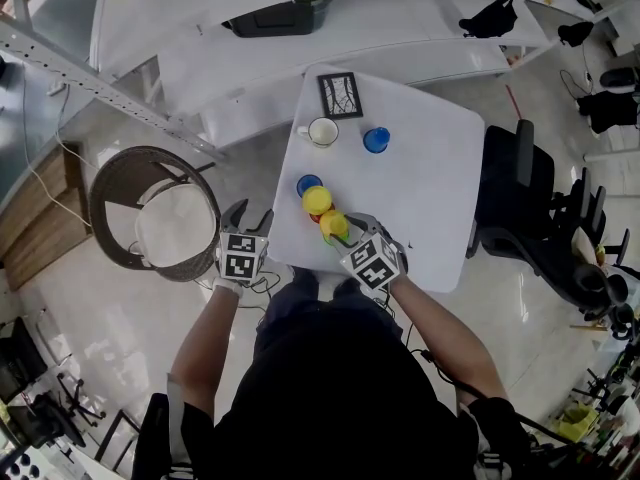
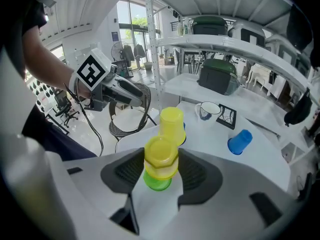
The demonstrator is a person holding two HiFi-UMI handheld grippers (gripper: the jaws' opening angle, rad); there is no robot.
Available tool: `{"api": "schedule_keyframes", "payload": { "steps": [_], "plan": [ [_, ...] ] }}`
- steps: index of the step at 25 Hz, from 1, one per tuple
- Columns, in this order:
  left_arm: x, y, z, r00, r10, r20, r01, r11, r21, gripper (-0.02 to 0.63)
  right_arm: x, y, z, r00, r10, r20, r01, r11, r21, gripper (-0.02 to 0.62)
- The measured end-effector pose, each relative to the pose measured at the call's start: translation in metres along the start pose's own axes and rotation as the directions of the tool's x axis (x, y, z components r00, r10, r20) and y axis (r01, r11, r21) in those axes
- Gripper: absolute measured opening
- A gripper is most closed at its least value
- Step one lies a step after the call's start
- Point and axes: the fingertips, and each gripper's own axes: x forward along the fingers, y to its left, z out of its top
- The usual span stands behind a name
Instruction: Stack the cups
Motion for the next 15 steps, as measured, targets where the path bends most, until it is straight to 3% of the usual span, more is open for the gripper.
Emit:
{"api": "schedule_keyframes", "payload": {
  "steps": [7, 12, 15],
  "plan": [
    [-0.001, 0.000, 0.002, 1.000, 0.008, 0.001, -0.008, 1.000, 0.005, 0.244, 0.000, 0.002, -0.002, 1.000, 0.012, 0.004, -0.012, 1.000, -0.006, 0.242],
    [0.001, 0.000, 0.006, 1.000, 0.010, 0.003, -0.010, 1.000, 0.011, 0.244, -0.010, 0.003, 0.004, 0.998, 0.032, 0.061, -0.034, 0.999, 0.030, 0.259],
    [0.003, 0.000, 0.010, 1.000, 0.011, 0.007, -0.012, 1.000, 0.011, 0.244, -0.024, -0.001, 0.013, 0.989, 0.044, 0.142, -0.054, 0.996, 0.065, 0.261]
  ]
}}
